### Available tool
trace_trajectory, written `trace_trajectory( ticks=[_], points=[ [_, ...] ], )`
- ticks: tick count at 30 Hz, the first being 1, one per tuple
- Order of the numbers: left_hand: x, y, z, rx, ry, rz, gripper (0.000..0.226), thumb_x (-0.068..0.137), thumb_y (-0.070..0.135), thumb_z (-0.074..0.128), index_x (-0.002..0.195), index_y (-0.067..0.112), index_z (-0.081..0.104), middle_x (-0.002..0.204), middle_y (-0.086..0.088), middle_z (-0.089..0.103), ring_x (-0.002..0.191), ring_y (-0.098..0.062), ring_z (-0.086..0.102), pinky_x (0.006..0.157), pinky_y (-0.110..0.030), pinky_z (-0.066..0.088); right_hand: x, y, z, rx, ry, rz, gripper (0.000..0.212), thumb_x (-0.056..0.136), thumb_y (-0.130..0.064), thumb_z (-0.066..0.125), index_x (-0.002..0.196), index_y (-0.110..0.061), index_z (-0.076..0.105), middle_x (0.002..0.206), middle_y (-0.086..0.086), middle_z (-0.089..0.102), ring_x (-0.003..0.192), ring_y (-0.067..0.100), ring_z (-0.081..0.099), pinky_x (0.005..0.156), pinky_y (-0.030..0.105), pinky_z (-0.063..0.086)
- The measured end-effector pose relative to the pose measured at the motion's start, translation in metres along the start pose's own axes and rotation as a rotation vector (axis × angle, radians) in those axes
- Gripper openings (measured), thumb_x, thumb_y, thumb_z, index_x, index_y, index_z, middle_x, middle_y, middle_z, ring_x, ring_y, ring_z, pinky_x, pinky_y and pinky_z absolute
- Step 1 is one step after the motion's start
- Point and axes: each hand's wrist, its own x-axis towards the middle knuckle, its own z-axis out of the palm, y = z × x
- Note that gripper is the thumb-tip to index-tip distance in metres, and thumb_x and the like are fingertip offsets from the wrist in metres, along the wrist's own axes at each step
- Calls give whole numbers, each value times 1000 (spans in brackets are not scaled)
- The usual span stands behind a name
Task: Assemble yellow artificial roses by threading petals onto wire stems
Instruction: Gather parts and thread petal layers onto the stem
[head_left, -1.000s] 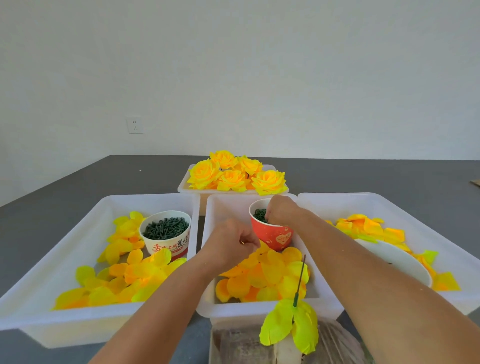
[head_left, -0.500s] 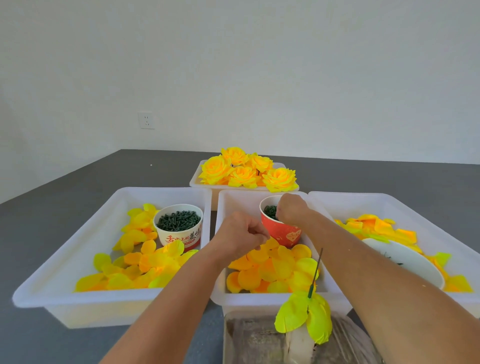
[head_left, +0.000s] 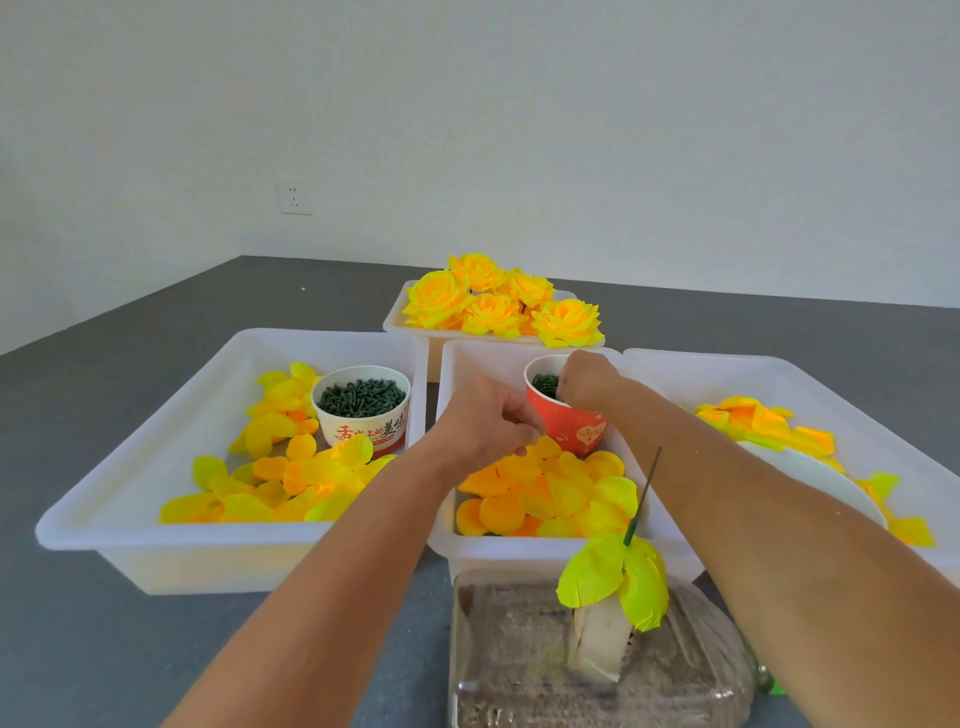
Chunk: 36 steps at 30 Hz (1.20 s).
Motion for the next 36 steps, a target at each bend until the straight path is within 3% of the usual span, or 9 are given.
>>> trace_trajectory(
  ticks=[4, 9, 11, 15, 19, 26, 28, 31, 36],
  points=[
    [0, -1, 0, -2, 0, 1, 12, 82, -3, 64, 79, 7, 70, 68, 0, 65, 57, -7, 61, 67, -28, 55, 1, -5, 0, 17, -4, 69, 32, 85, -24, 64, 112, -7, 61, 106, 10, 64, 97, 25, 60, 84, 31, 49],
    [1, -4, -1, -6, -8, 14, 17, 82, -2, 64, 74, 13, 69, 69, -1, 66, 53, -1, 60, 58, -18, 53, -6, -3, 0, -13, 111, 34, 24, 83, -26, 62, 101, -10, 64, 80, 3, 55, 75, 20, 53, 65, 29, 42],
    [1, -4, -1, -16, -8, 25, 21, 81, -3, 65, 71, 15, 69, 67, 1, 66, 52, 1, 60, 56, -16, 52, -9, -2, 1, 43, 144, 46, 24, 83, -25, 61, 101, -9, 64, 84, 5, 59, 78, 21, 57, 65, 28, 42],
    [1, -4, 0, -39, -9, 36, 23, 80, -4, 65, 69, 16, 69, 64, 1, 65, 51, 0, 60, 54, -15, 51, -9, -2, 2, 245, 94, 65, 26, 87, -17, 59, 109, -4, 62, 107, 11, 64, 98, 26, 61, 82, 30, 50],
    [2, -4, 0, -42, -17, 28, 23, 80, -3, 66, 69, 17, 68, 63, 3, 65, 52, 0, 61, 53, -14, 50, -15, 2, -4, 404, 66, 80, 26, 86, -16, 63, 110, -7, 67, 112, 12, 65, 104, 27, 60, 93, 38, 49],
    [0, -1, 1, -44, -12, 18, 24, 81, -2, 66, 68, 18, 68, 62, 3, 65, 52, -1, 61, 55, -16, 52, -35, 8, -26, 917, 159, 78, 18, 83, 2, 63, 100, 3, 68, 88, 17, 69, 81, 23, 65, 82, 35, 55],
    [-2, 1, 0, -37, 5, 13, 23, 81, -2, 66, 70, 18, 68, 63, 3, 65, 51, 0, 60, 56, -17, 52, -50, 9, -39, 1286, 96, 80, 21, 84, 4, 63, 105, 9, 62, 78, 14, 66, 68, 18, 65, 66, 23, 56],
    [-6, 8, 1, -60, 77, 42, 23, 81, -2, 66, 70, 18, 68, 62, 5, 65, 52, -2, 60, 58, -20, 52, -80, 12, -58, 1673, -36, 25, 15, 85, 4, 60, 100, 5, 62, 77, 12, 66, 64, 16, 69, 59, 20, 56],
    [-22, 38, 2, -162, 263, 208, 17, 80, 0, 68, 85, 17, 70, 69, 4, 66, 61, -5, 58, 57, -15, 49, -130, 21, -75, 1866, -201, -113, 12, 83, 2, 59, 90, -6, 64, 72, 6, 71, 66, 16, 70, 55, 21, 54]
  ],
)
